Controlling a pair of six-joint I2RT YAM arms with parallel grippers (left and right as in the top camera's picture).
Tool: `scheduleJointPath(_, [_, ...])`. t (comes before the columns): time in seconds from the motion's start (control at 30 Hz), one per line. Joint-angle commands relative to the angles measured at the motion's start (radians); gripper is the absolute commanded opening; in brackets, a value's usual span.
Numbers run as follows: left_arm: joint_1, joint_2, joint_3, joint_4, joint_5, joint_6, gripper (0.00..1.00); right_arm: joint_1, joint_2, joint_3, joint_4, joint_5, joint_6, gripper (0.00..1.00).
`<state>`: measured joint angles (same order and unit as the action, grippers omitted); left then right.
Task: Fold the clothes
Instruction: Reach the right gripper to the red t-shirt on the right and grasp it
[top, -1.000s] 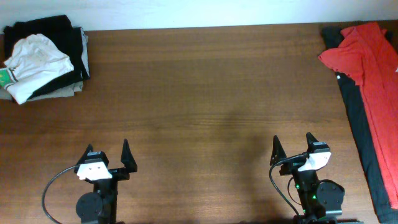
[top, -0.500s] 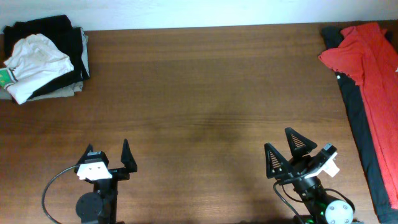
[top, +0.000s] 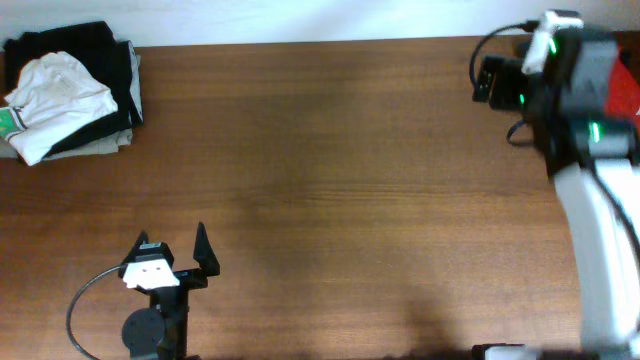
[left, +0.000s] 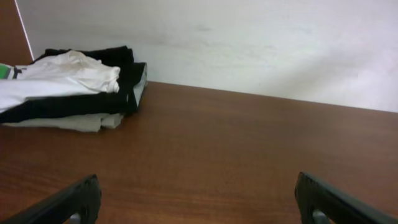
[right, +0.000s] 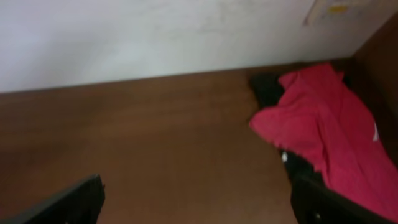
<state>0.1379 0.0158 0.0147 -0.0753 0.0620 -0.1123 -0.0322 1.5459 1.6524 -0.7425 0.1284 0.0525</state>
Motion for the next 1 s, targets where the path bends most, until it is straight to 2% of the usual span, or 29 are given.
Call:
scheduleJointPath(0.0, [0.0,-0.005,-0.005,-0.001,0.001,0.016,0.99,-0.023,0.201,0.199,-0.03,0.065,-0.087,0.99])
scheduleJointPath(0.13, [0.0,-0.005,-0.005,-0.001,0.001,0.016,0.99,-0.089,0.489,0.331,-0.09,0.069,-0.172,0.99])
scheduleJointPath(0.23, [0.0,-0.005,-0.005,-0.001,0.0,0.016,0.99,-0.163,0.663,0.395,-0.094,0.086,-0.172,0.99])
scheduleJointPath(0.47, [0.0,-0.005,-0.005,-0.001,0.001,0.016,0.99,-0.211,0.822,0.395,0.082,0.015,-0.142,0.98])
scheduleJointPath(0.57, [0.0,-0.005,-0.005,-0.001,0.001,0.016,0.99,-0.211,0.885,0.395,0.181,0.004,-0.142,0.91])
scheduleJointPath(0.67, [0.0,-0.005,-0.005,-0.001,0.001,0.016,0.99,-0.217,0.917,0.395,0.238,0.007,-0.138,0.92])
scheduleJointPath(0.97, [0.0,-0.005,-0.005,-0.001,0.001,0.016,0.99,-0.256,0.987,0.395,0.291,-0.023,-0.108,0.92])
